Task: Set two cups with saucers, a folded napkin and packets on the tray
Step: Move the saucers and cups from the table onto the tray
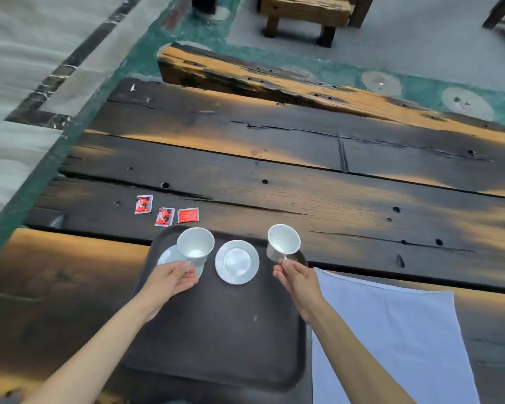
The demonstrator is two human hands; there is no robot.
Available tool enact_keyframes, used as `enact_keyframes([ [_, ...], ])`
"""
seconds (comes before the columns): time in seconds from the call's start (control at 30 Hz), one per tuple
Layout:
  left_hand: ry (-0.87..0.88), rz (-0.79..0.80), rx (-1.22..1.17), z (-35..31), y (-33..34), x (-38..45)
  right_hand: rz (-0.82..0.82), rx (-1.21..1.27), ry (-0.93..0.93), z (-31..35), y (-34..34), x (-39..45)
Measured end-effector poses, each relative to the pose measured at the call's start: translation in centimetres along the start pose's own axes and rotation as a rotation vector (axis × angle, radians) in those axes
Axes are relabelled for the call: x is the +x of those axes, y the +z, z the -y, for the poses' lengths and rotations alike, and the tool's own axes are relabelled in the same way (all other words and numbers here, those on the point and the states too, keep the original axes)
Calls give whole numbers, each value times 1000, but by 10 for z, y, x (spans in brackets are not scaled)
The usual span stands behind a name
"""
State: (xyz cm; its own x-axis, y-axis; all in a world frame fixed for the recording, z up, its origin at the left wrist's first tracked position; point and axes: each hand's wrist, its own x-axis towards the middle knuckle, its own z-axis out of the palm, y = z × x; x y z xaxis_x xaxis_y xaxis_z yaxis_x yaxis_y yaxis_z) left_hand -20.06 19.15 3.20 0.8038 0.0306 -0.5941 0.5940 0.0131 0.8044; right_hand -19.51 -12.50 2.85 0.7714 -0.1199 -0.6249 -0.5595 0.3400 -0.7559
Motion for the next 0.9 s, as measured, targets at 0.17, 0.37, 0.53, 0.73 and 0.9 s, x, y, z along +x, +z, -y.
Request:
enact_keyframes([
  [0.17, -9, -34, -5, 18, -24, -1, 50, -59, 30, -28, 38, 3],
  [0.37, -24, -38, -16, 33, -41, 2, 11, -71, 73, -45, 62, 11],
  [0.53, -35, -12, -15, 44, -48, 7, 0, -81, 96, -53, 70, 15],
  [0.73, -68, 2, -18, 53, -53, 14, -16, -129, 122, -66, 75, 17],
  [0.9, -86, 21, -7, 54, -59, 17, -49, -106, 138, -71, 76, 14],
])
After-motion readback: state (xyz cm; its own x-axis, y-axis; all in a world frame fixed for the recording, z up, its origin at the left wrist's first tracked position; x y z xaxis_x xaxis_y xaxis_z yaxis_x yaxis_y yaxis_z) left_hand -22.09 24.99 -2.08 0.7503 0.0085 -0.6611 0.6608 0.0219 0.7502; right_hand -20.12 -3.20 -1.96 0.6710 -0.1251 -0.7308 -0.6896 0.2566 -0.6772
